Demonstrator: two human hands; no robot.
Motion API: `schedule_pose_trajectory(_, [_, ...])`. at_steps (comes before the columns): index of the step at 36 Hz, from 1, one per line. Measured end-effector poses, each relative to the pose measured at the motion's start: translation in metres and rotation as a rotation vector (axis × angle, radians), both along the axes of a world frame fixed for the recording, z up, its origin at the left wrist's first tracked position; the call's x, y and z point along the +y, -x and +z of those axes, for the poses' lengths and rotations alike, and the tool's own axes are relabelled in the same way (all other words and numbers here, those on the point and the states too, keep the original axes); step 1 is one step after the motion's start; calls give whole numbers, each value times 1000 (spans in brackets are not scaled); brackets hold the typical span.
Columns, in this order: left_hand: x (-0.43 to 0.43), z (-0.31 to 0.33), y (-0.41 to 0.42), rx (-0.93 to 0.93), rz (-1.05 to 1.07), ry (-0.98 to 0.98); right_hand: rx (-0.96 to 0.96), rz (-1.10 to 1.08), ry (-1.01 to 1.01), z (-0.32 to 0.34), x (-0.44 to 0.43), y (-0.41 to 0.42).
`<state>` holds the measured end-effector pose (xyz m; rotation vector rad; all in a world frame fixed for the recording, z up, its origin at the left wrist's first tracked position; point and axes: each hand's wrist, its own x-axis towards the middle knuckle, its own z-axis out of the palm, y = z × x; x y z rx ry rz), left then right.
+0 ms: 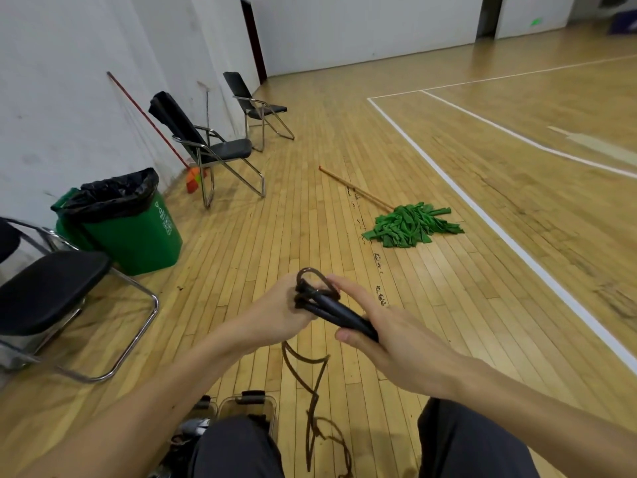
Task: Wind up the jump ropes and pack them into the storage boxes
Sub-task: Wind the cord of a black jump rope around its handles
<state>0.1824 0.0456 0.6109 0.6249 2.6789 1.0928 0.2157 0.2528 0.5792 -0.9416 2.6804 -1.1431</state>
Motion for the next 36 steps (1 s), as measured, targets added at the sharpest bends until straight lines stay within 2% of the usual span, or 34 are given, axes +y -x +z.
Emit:
schedule_pose_trajectory(5, [15,-10,-2,-258,8,-169,-103,-91,308,-11,-7,8])
schedule_pose_trajectory(9, [17,-11,1,-279,-13,-159,-167,-117,369,-13,-8,14])
schedule_pose_trajectory(14, [23,-12,-2,-339,-50,-162,-430,-125,529,-9,-2,18])
schedule_pose_trajectory(18, [22,-20,-6,-407,-42,-190,-517,-211,558,-7,6,26])
schedule_pose_trajectory(21, [19,-27,-9,-487,37,-361,-567,-290,578,-10,16,34])
schedule_pose_trajectory(24, [18,-33,-11,-676,130,-583,-609,-330,565,-16,25,40])
schedule_pose_trajectory(26, [19,-32,-9,-714,153,-557,-633,-335,539,-20,27,43])
schedule_pose_trajectory(28, [21,-31,-5,-514,126,-283,-657,-341,507,-22,29,45])
schedule_pose_trajectory(31, [23,-25,1,-41,6,202,-689,-332,451,-24,32,47])
schedule_pose_trajectory(36, [29,-12,5,369,-41,604,-725,-310,346,-26,33,45])
